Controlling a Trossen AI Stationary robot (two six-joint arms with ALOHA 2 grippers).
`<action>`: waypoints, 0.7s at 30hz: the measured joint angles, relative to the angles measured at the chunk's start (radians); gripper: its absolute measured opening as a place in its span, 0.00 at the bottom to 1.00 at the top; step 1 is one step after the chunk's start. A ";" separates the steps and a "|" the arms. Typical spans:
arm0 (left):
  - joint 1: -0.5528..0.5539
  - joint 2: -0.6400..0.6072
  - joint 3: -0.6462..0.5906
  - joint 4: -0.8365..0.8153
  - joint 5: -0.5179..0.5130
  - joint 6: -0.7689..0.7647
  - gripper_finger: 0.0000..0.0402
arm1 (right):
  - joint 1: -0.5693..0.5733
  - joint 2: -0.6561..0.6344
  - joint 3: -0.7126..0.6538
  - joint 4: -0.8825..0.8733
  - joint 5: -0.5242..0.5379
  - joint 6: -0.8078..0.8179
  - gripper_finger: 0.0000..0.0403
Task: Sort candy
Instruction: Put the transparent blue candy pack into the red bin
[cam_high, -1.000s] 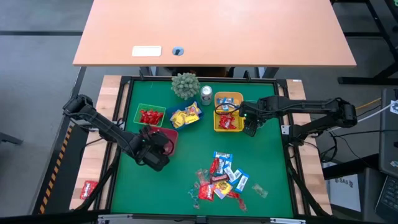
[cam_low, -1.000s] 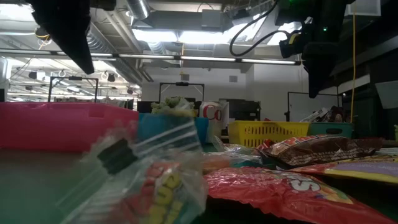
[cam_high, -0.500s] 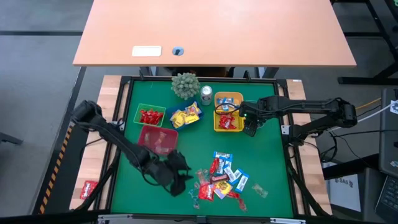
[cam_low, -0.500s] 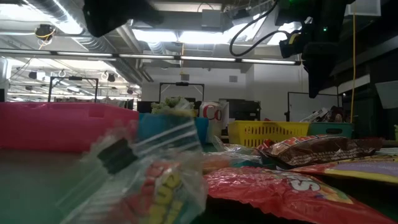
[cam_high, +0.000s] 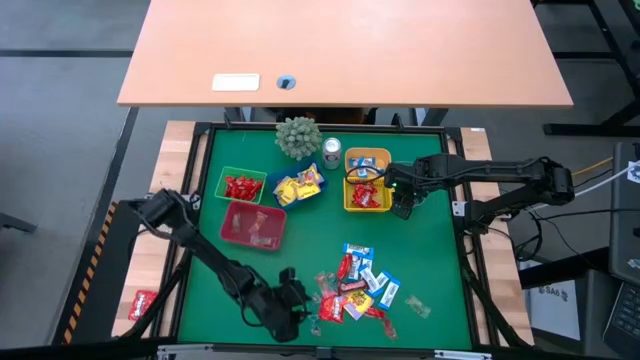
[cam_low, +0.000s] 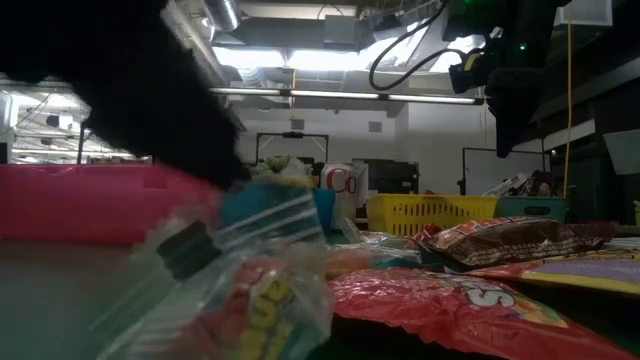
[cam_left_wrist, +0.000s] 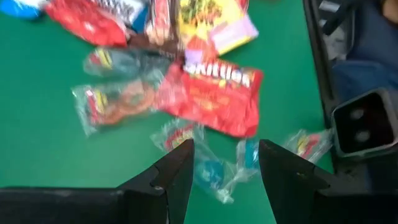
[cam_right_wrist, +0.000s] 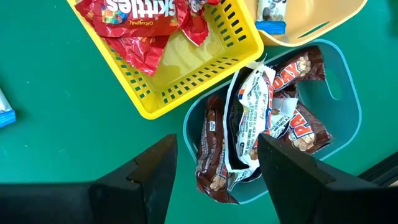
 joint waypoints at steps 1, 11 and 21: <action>-0.004 0.013 0.000 0.008 0.000 0.000 0.41 | 0.000 0.000 0.000 0.000 0.000 0.000 0.55; -0.016 0.096 0.001 0.042 -0.013 0.000 0.41 | 0.000 0.000 0.000 0.000 0.000 0.000 0.55; -0.016 0.096 0.002 -0.011 -0.065 0.001 0.28 | 0.000 0.000 0.000 0.000 0.000 0.000 0.55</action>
